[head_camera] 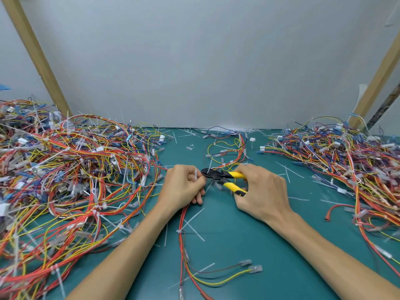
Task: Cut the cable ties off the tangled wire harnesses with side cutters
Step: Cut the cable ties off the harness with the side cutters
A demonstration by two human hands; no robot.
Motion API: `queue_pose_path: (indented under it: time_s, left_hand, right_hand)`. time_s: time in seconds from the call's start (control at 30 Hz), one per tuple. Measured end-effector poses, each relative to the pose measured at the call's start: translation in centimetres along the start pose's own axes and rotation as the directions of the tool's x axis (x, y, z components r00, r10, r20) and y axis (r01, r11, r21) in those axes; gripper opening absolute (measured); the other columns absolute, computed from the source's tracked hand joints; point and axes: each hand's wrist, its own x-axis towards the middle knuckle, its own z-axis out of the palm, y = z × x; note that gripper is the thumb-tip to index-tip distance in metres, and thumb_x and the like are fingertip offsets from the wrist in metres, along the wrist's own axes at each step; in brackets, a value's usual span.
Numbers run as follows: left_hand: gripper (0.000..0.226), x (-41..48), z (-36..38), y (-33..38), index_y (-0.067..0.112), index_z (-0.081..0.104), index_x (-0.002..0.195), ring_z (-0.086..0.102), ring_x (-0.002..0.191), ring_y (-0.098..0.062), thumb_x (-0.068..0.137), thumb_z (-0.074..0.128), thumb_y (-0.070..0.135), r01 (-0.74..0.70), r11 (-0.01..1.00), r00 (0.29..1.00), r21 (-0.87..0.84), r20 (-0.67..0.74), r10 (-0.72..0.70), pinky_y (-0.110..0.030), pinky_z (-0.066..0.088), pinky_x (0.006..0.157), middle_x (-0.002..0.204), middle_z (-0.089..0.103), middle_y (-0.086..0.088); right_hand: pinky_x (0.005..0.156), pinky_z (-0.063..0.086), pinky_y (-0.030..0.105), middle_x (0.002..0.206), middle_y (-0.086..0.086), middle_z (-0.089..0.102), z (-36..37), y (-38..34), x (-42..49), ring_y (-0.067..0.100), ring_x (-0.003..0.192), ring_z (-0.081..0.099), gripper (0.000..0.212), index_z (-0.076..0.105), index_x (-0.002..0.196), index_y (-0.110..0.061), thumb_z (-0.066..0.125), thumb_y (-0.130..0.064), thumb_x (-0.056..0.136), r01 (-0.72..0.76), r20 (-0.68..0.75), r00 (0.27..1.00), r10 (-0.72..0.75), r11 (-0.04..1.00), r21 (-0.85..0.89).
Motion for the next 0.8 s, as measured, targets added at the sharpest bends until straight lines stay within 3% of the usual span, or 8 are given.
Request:
queue_pose_path:
  time_s: [0.27,0.43,0.67,0.8]
  left_hand:
    - [0.017,-0.20,-0.21,0.06,0.000,0.063,0.070,0.057,0.036,-0.016,0.085,0.055,0.002,0.008,1.000,0.999,-0.004,0.050,-0.008,-0.018,0.043,0.041,0.055,0.069,-0.005]
    - [0.019,-0.25,-0.21,-0.06,0.004,0.064,0.074,0.054,0.034,-0.013,0.091,0.061,0.011,-0.020,1.000,0.995,-0.012,0.093,0.021,-0.016,0.041,0.044,0.058,0.070,-0.005]
    - [0.018,-0.15,-0.22,-0.11,0.008,0.065,0.074,0.054,0.034,-0.013,0.091,0.061,0.012,-0.005,1.000,0.997,-0.006,0.082,0.005,-0.017,0.041,0.044,0.059,0.070,-0.005]
    - [0.019,-0.14,-0.15,0.12,0.005,0.063,0.071,0.054,0.033,-0.014,0.089,0.060,0.011,-0.018,0.999,0.997,0.037,0.081,0.015,-0.018,0.040,0.044,0.059,0.070,-0.004]
  right_hand:
    - [0.052,0.025,0.023,0.076,-0.012,0.058,-0.27,0.06,-0.23,0.018,0.069,0.055,0.033,0.062,0.088,-0.029,0.079,-0.038,0.060,0.017,-0.066,0.998,-0.018,1.000,-0.013]
    - [0.057,0.032,0.025,0.080,-0.013,0.057,-0.07,0.19,-0.05,0.019,0.075,0.057,0.031,0.060,0.095,-0.032,0.063,-0.043,0.066,0.006,-0.012,1.000,-0.005,0.998,0.069]
    - [0.052,0.029,0.026,0.071,-0.010,0.058,-0.02,0.14,-0.05,0.021,0.069,0.059,0.025,0.055,0.086,-0.031,0.056,-0.043,0.064,-0.027,0.045,0.999,0.025,0.999,0.037]
    - [0.052,0.038,0.026,0.074,-0.011,0.060,-0.22,0.02,-0.03,0.020,0.068,0.059,0.029,0.059,0.086,-0.030,0.052,-0.049,0.066,0.004,-0.019,1.000,-0.003,0.995,0.098]
